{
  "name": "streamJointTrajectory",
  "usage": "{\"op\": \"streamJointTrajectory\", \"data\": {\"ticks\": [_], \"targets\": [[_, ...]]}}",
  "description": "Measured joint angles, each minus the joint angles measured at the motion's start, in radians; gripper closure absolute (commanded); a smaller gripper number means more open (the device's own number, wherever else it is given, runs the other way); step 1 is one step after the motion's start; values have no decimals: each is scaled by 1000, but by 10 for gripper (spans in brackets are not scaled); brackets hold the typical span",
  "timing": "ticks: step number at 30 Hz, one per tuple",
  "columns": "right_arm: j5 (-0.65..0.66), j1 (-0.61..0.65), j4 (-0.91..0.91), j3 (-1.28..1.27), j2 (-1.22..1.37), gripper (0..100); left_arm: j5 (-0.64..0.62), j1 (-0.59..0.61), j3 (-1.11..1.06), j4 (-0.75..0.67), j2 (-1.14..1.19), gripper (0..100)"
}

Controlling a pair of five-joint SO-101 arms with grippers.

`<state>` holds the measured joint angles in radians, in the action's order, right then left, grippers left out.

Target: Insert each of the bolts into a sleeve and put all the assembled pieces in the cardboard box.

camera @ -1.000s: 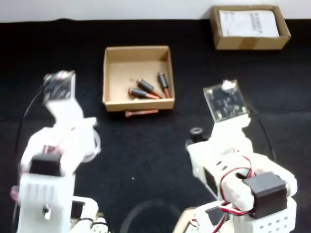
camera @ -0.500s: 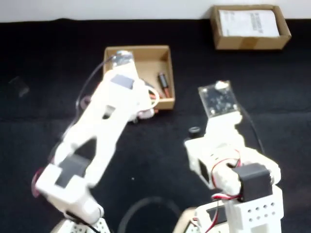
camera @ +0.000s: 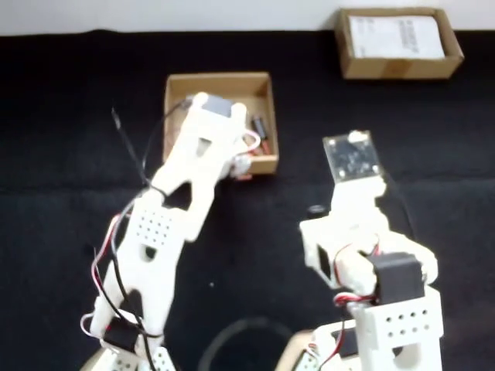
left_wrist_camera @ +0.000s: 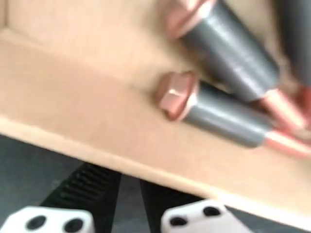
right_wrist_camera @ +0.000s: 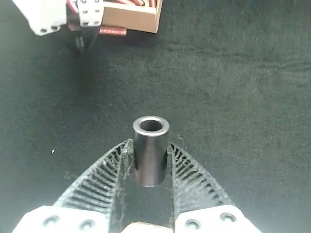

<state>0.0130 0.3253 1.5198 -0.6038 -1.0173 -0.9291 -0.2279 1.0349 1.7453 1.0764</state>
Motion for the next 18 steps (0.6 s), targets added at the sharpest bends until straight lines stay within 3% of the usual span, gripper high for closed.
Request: {"op": "streamJointTrajectory", "data": {"ticks": [11,18], "targets": [[44,0,-31,-44,0,990,2,46,213,2,14,988],[51,0,-63,-61,0,990,2,52,183,3,43,859]]}}
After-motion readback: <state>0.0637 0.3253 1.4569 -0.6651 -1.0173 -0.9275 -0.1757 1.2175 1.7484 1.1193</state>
